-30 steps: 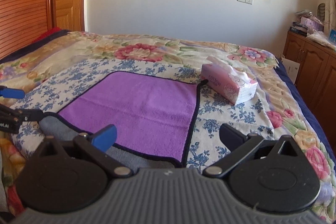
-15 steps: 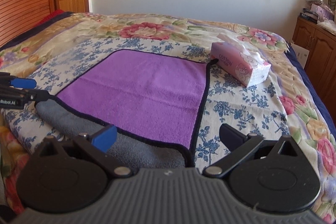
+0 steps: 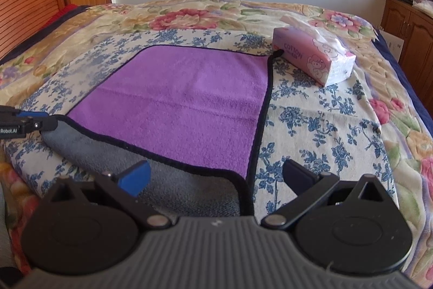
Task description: Fold towel
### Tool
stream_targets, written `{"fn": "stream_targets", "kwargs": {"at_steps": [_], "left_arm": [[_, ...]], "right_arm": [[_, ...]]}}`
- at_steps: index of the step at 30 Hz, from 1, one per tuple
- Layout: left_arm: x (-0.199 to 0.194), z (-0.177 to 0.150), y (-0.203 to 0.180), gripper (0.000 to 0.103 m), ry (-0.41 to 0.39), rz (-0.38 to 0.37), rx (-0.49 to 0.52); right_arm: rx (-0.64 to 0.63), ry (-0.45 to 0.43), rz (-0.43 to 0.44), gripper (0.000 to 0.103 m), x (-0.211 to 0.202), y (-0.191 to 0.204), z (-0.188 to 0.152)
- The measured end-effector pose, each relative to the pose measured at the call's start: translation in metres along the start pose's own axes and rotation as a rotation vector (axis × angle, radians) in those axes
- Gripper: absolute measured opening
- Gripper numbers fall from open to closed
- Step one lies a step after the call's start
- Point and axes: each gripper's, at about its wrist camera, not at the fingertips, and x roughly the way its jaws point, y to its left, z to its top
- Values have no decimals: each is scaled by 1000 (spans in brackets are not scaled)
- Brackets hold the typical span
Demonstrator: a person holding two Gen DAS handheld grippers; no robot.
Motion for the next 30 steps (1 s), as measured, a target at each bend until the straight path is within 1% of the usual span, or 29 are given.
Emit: {"fn": "stream_targets", "kwargs": {"at_steps": [4, 5, 6, 7, 11, 16, 18, 26, 28, 30], "left_arm": [[1, 0, 1, 30, 10, -3, -7], [1, 0, 1, 30, 12, -3, -5], [1, -1, 0, 30, 13, -2, -3], [1, -1, 0, 30, 14, -2, -1], [2, -2, -1, 30, 20, 1, 6], [2, -2, -2, 30, 21, 1, 13], [2, -2, -2, 30, 21, 0, 15], [1, -3, -3, 30, 19, -1, 20], [2, -2, -3, 30, 19, -1, 22], [2, -2, -4, 30, 18, -2, 24]], "right_arm": [[14, 32, 35, 102, 4, -3, -1], [20, 40, 46, 98, 5, -3, -1], [23, 49, 54, 90, 6, -4, -1], [26, 57, 59, 87, 6, -4, -1], [32, 74, 67, 84, 8, -4, -2], [63, 97, 87, 75, 9, -9, -3], [73, 108, 92, 69, 10, -11, -3], [96, 108, 121, 51, 8, -16, -2], [95, 110, 121, 45, 8, -16, -1], [91, 112, 113, 35, 8, -17, -1]]}}
